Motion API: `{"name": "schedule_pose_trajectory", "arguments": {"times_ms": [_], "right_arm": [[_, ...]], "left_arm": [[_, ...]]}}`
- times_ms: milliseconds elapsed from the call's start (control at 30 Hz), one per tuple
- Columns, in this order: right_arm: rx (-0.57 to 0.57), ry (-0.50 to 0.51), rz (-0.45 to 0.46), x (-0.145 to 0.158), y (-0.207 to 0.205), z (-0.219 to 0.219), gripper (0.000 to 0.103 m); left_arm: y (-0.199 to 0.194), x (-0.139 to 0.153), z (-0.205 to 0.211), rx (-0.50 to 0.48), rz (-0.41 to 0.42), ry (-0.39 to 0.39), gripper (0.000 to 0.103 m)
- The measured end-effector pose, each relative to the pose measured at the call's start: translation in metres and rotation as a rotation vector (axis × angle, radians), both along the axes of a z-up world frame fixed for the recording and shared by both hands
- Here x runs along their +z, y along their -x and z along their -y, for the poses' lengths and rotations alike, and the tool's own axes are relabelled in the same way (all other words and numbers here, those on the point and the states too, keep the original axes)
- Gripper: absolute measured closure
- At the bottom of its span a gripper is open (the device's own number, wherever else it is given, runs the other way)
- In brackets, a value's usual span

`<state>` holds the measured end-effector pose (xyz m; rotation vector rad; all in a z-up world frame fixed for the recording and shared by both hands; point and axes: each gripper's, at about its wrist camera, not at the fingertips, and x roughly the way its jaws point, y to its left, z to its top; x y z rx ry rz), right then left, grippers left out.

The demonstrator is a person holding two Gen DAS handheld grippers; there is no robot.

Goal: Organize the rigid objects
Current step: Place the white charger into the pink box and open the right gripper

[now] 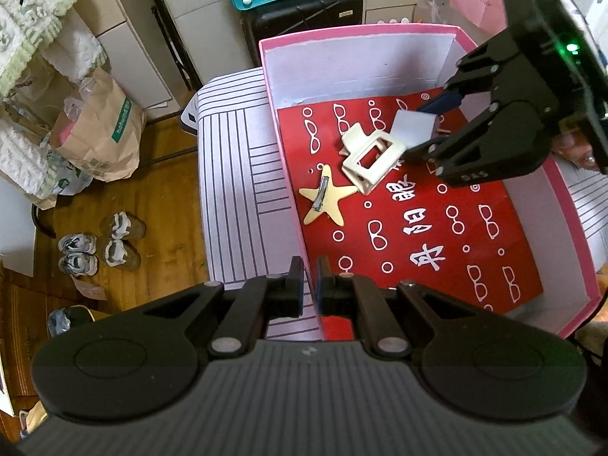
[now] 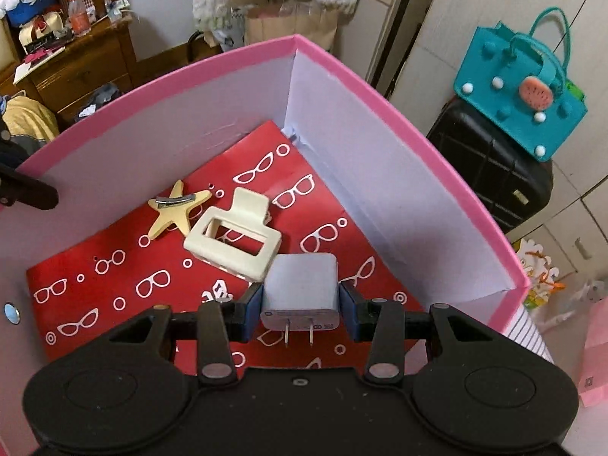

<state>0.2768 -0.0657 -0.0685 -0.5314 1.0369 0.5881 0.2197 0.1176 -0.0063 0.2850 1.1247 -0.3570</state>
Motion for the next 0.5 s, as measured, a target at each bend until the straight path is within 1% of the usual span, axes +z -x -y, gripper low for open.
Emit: {"name": "schedule_pose_trajectory", "arguments": {"times_ms": [133,200,233,267,400,500], "right_arm": [[-0.017,0.014,-0.020,-0.002,-0.005,-0.005,0.055],[-0.018,-0.006,-0.027,0.001,-0.008,-0.004,0.052],[-0.023,-0.012,-0.028,0.001,-0.009,-0.003,0.048],[-0.036,-0.019,-0.023,0.003,-0.009,-0.002,0.048],[-0.053,-0.103,-0.001,0.020,-0.002,0.011,0.048],[-0.068,-0.193,0.025,0.043,0.011,0.030,0.047]], "left_arm": [[0.000,0.000,0.000,-0.004,0.004,0.002,0.098],[0.000,0.001,0.000,-0.003,0.005,0.005,0.098],[0.001,0.001,0.000,-0.004,0.006,0.004,0.098],[0.001,0.001,0.000,-0.003,0.007,0.005,0.098],[0.002,0.000,0.000,-0.002,0.011,0.006,0.098],[0.001,-0.001,0.000,-0.001,0.015,0.005,0.098]]}}
